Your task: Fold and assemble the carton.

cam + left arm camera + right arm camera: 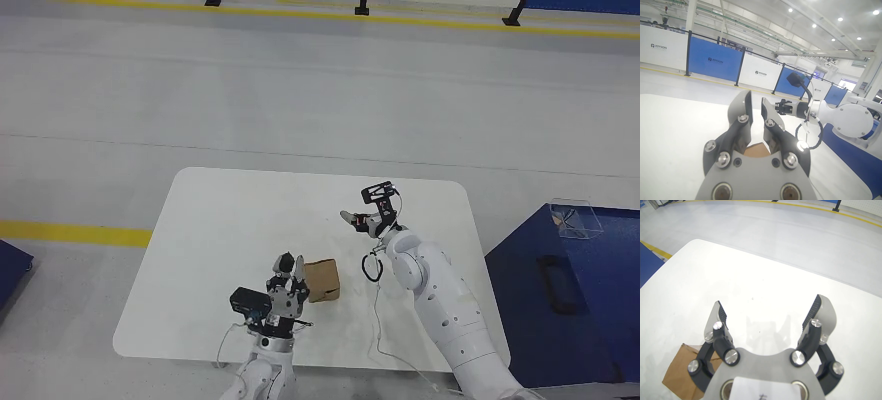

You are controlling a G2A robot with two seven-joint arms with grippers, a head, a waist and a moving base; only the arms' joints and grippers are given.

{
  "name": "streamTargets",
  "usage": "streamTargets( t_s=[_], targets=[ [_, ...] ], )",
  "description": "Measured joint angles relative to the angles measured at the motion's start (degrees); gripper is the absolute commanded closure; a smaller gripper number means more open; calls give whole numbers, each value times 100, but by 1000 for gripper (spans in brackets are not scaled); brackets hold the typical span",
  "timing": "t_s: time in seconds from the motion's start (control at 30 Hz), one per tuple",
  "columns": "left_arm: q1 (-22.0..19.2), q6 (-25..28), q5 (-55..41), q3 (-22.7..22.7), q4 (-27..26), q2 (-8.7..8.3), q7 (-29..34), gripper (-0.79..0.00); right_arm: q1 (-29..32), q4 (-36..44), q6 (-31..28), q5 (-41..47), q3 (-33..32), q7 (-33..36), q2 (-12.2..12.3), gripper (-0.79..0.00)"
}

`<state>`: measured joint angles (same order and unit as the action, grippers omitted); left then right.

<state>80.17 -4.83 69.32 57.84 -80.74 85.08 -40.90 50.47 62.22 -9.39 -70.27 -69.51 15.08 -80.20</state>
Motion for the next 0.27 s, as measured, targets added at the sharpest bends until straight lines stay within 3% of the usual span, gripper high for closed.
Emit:
streamTargets(
  t_s=[0.17,0.27],
  targets=[
    [1,0,0,0,0,0,-5,-552,0,0,0,0,0,0,0,-784],
    [1,0,0,0,0,0,-5,-676,0,0,0,0,0,0,0,-784]
  ],
)
